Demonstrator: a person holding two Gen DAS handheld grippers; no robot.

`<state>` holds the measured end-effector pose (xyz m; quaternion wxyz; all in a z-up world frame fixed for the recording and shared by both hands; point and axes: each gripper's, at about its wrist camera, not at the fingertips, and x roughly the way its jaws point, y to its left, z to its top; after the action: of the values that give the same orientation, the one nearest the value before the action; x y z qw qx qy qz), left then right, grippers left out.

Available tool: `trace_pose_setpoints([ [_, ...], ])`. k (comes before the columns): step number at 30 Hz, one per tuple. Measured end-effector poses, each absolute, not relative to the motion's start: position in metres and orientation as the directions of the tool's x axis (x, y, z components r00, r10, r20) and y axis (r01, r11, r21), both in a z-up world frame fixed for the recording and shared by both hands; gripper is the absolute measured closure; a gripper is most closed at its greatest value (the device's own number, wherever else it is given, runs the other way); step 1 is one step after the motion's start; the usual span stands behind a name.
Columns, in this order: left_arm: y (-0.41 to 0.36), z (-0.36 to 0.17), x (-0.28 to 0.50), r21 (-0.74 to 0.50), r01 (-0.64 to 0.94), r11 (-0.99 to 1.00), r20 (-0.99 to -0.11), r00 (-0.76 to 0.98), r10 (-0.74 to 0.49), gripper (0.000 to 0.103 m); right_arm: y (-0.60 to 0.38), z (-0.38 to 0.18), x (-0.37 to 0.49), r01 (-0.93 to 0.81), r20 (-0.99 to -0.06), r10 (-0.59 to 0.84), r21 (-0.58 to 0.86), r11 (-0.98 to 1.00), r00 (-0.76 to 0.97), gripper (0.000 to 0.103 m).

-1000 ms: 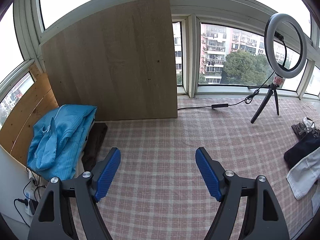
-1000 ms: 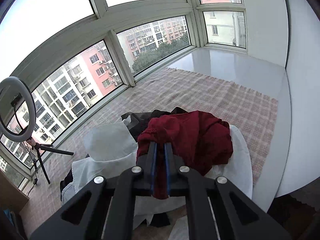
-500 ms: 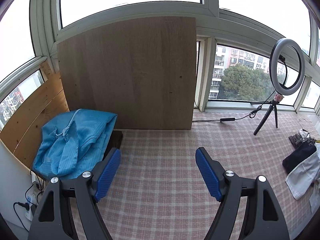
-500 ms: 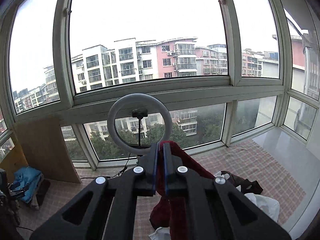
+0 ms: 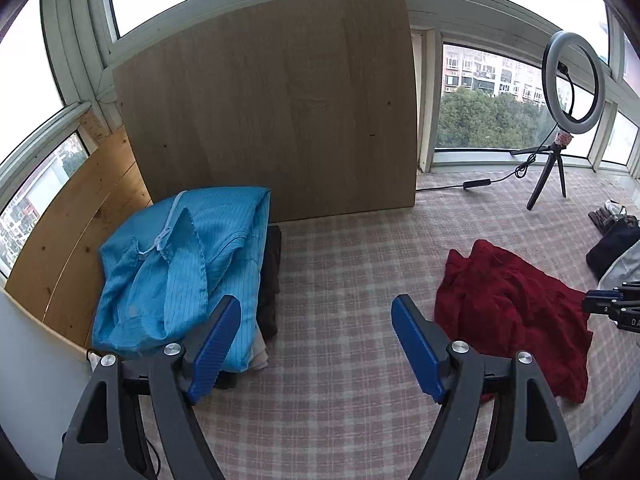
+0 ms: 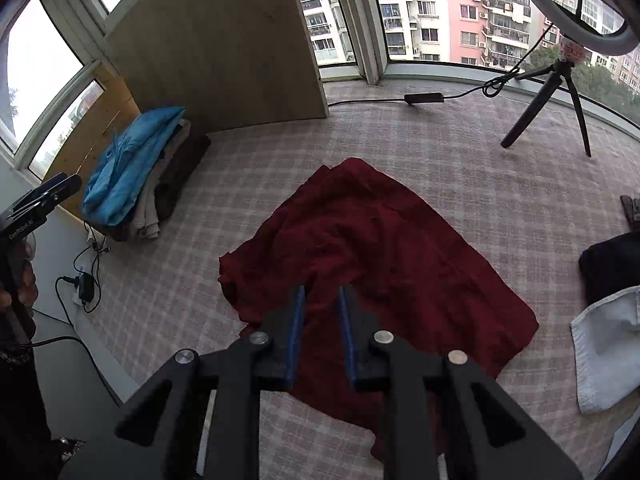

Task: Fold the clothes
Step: 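Lower the red sweatshirt onto the open carpet and open the right tool, then grasp the sweatshirt edge with the left tool while the right tool grasps another edge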

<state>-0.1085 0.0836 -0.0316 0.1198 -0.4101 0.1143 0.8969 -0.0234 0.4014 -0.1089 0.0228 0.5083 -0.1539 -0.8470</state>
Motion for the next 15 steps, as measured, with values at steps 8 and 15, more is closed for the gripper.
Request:
trace_pose_setpoints([
  [8,0.211,-0.133,-0.152,0.104,-0.543,-0.833,-0.872,-0.453,0.187,0.027,0.519,-0.173,0.001,-0.447,-0.937,0.075,0.091,-0.89,-0.341,0.055],
  [15,0.249,-0.174,-0.22,0.163,-0.536,-0.828,-0.886,-0.449,0.116,0.027,0.546,-0.207,-0.005,-0.533,-0.949,0.058,0.122,-0.837,-0.309,0.055],
])
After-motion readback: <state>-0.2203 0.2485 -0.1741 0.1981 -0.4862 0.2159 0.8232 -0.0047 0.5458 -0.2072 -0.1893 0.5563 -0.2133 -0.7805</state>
